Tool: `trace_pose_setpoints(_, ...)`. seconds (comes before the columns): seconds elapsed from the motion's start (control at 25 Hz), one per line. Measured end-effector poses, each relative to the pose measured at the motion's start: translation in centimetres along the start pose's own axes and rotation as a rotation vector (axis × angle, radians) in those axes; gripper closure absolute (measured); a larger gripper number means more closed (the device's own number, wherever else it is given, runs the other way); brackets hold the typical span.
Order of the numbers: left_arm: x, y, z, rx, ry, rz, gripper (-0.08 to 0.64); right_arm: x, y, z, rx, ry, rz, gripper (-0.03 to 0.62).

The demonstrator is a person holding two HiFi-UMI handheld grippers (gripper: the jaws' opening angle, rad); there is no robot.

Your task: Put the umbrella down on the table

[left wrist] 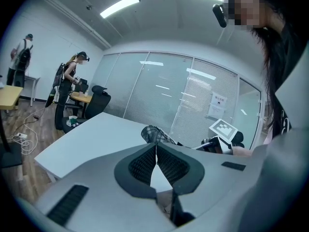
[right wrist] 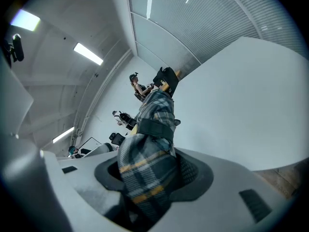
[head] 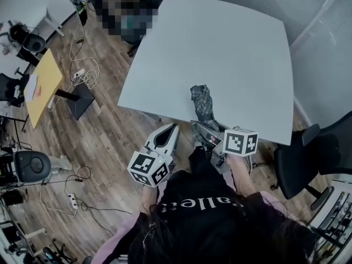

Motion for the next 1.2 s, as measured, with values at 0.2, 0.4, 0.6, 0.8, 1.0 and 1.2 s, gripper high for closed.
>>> trace_pose_setpoints(0.2, -1.8, -1.3, 3.8, -0.008, 0.004, 0.000, 0.535, 1.0, -3.9, 1.5, -0.002, 0.000, 0.008, 0.376)
trace_pose_setpoints(0.4, -3.2, -2.5, 7.2, -0.013, 0.005, 0.009, 0.534, 2.3, -7.6, 2.6, 0.000, 0.003, 0.014, 0.376)
trace_pose_setpoints(0.6, -3.7, -3.0, 9.7, -0.016, -0.008, 0.025, 0.535, 4.2, -10.1, 3.0, 0.003, 0.014, 0.009, 0.376)
trace_pose_setpoints(0.8, -4.1, -3.8, 11.3, -0.028, -0.017, 0.027, 0.535, 5.1, -12.6, 3.5, -0.002, 0.023, 0.005, 0.376)
trace_pose_setpoints(1.0, -5.2, -3.5, 11.4, -0.047, -0.016, 0.024, 0.534, 5.9, -13.3, 4.6, -0.004, 0.055, -0.010, 0.376)
trace_pose_setpoints(1.2, -7.4, -3.6, 12.2, -0.049, 0.013, 0.025, 0.534, 6.5, -14.1, 6.4, 0.004, 0.095, 0.001, 0.376)
Point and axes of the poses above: the fingertips, and each gripper's own axes: z forward along the fingers, x to its right, y out of its underside, the point moved 9 cm from there along -z, backward along the fingers, and after that the axes turned 12 degrees about z, right-handed, at the moved point
